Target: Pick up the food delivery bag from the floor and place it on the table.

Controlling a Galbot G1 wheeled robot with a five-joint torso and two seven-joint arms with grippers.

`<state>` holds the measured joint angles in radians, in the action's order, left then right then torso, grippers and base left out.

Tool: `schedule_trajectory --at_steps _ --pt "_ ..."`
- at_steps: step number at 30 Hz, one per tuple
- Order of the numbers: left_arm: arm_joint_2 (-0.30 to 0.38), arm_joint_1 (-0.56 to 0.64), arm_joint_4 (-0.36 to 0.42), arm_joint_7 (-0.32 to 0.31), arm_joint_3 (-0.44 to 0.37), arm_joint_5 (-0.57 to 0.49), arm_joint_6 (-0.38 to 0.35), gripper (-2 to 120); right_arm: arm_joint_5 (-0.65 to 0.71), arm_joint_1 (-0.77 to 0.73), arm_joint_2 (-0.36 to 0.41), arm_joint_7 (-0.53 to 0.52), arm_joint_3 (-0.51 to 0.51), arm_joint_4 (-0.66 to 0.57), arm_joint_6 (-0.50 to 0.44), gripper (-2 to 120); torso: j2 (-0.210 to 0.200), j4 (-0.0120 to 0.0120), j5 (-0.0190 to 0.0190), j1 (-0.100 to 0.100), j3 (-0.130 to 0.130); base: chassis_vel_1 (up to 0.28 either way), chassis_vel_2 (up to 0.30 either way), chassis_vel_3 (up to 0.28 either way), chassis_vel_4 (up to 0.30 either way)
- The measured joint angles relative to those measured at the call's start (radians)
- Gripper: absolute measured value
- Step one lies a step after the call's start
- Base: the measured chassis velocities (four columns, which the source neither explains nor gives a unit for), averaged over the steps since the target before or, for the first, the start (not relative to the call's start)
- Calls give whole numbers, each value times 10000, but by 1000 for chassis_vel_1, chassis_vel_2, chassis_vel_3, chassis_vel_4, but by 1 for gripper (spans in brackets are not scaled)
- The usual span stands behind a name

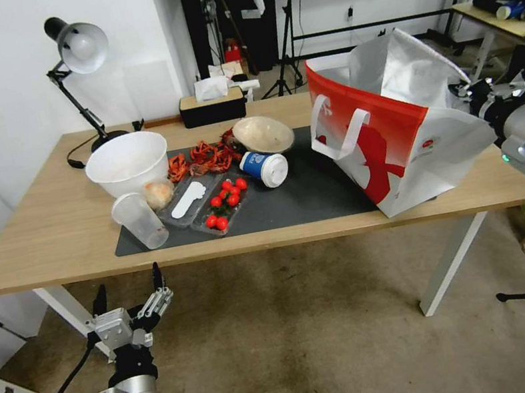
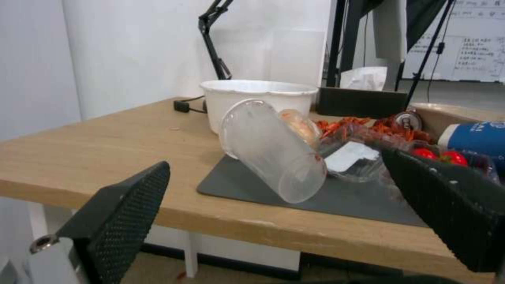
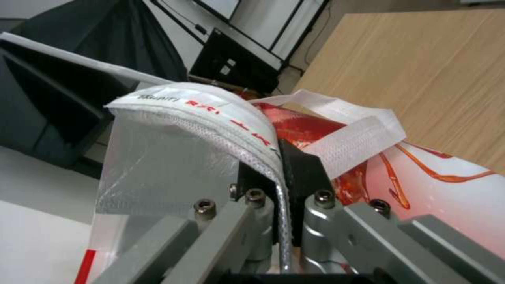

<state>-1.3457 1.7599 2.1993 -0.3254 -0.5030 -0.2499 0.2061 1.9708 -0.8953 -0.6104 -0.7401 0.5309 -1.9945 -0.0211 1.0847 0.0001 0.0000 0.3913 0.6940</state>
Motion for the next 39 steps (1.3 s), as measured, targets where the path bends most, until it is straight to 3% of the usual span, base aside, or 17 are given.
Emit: schedule_trajectory --at_steps 11,14,23,30,36,39 --pt "-55 6 -51 17 51 85 9 100 -196 155 66 323 -21 170 331 2 0 -1 1 0 0 0 0 0 0" --pt "-33 7 -51 17 47 89 10 100 -431 59 235 596 -10 187 407 18 0 -2 0 0 0 0 0 0 0" --pt "-27 22 -58 13 43 115 47 100 -1582 89 655 758 -164 283 632 47 0 -1 -1 0 -1 0 0 0 0" --pt "-41 39 -77 12 40 157 167 100 -4616 -156 1120 1315 -339 321 861 76 0 -1 1 0 -1 0 0 0 0" --pt "-16 39 -51 5 40 120 169 100 -5676 -748 1457 2072 31 270 1029 96 0 -2 0 0 -1 0 0 0 0" --pt "0 51 -4 -11 30 81 169 100 -6574 -1186 1608 2639 333 145 1111 100 1 -3 0 -1 -1 0 0 0 0"
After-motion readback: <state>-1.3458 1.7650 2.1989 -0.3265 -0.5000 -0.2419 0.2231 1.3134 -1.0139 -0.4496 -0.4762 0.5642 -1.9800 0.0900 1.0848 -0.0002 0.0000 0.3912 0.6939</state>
